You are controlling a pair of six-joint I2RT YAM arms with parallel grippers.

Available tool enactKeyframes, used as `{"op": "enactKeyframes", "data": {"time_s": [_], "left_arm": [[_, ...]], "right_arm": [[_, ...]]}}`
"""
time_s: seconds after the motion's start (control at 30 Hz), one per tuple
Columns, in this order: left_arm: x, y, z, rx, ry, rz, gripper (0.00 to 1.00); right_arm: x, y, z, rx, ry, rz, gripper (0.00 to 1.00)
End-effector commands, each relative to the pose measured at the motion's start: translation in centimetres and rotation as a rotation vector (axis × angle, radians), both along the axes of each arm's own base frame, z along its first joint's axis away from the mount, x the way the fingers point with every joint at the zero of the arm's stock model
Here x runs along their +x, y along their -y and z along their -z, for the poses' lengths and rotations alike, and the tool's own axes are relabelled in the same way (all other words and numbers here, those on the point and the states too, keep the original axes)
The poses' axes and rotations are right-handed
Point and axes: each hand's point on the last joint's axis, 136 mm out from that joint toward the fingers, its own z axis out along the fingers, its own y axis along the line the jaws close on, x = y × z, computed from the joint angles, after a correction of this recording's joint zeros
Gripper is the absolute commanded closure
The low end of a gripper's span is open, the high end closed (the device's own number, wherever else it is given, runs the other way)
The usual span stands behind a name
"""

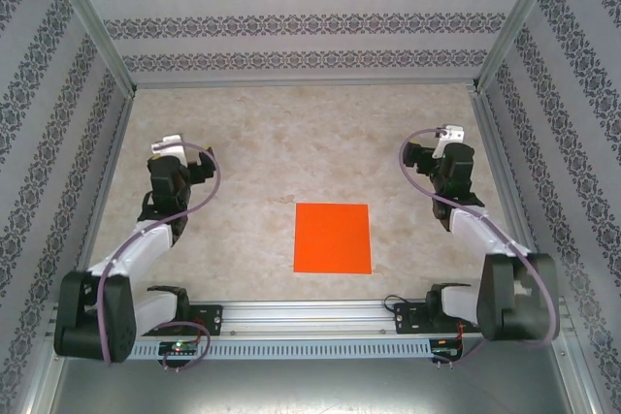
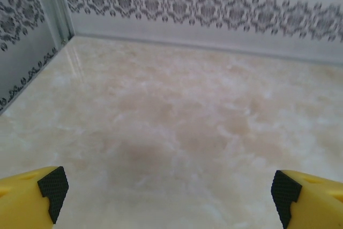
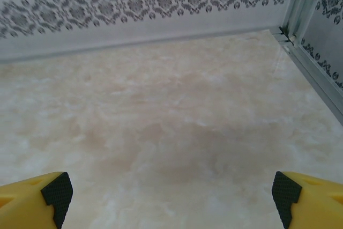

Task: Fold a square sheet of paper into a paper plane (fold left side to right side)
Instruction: Move the square sheet of paper to the center of the table.

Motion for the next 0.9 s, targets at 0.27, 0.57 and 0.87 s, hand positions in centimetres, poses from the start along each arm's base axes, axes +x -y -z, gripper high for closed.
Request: {"op": "enactKeyframes", "data": {"time_s": [0.27,0.57,0.87], "left_arm": [[-2.5,8.2,2.3,-0.508,-0.345,0.196,0.00],[-4.5,19.3,5.2,-0.537,-0.524,0.491,0.00],[-4.5,23.7,7.3,-0.539,-0.578,0.564,0.00]], "right_arm": [[-8.4,-7.3,-0.3,0.215,-0.323,-0.117,0.02],[-15.0,-13.4,0.8,0.200,-0.484,-0.297,0.02],[-18.5,-20.2,6.5,-0.021,-0.703,-0.460,0.02]]}}
